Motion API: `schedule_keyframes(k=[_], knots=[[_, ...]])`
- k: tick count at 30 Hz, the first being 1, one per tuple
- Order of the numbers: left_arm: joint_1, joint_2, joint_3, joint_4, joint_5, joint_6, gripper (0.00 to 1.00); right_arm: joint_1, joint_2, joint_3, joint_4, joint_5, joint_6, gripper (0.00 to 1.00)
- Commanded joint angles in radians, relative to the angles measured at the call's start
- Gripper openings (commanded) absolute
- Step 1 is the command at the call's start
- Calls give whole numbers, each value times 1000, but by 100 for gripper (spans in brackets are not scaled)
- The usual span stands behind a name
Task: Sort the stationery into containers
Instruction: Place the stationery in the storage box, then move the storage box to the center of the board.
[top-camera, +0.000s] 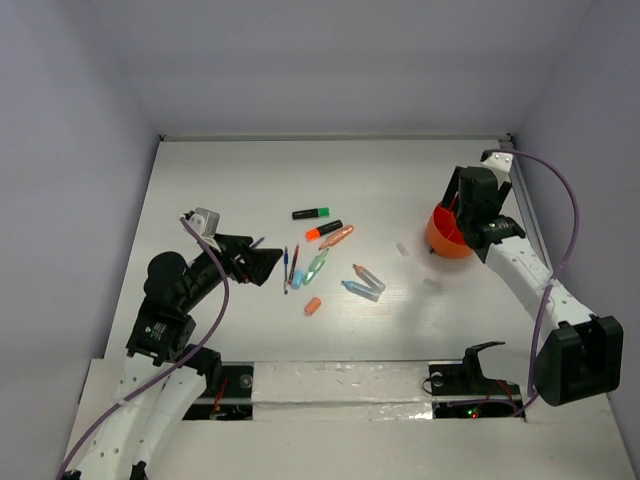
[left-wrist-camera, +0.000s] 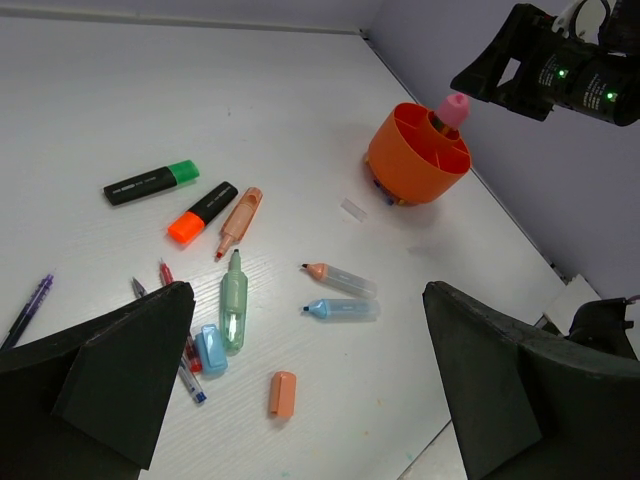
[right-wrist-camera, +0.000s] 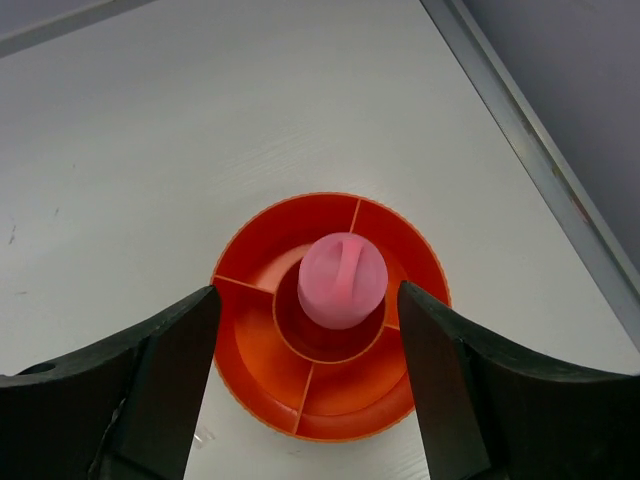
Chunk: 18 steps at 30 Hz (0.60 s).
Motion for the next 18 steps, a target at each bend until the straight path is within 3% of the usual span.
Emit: schedule_keyframes(k=[1,10,15,18], knots=[[-6,11,-2,49,17,-4,99,-6,-2,14,20,1,4,77],[-6,17,-5,50,18,-4,99,-15,21,-52,7,-33,47,76],[-15,18,-5,52,20,-3,99,-24,38,-101,-9,-42,66,88],[-24,18,-5,52,20,-3,99,-33,50,-119,12,-73,71,87]])
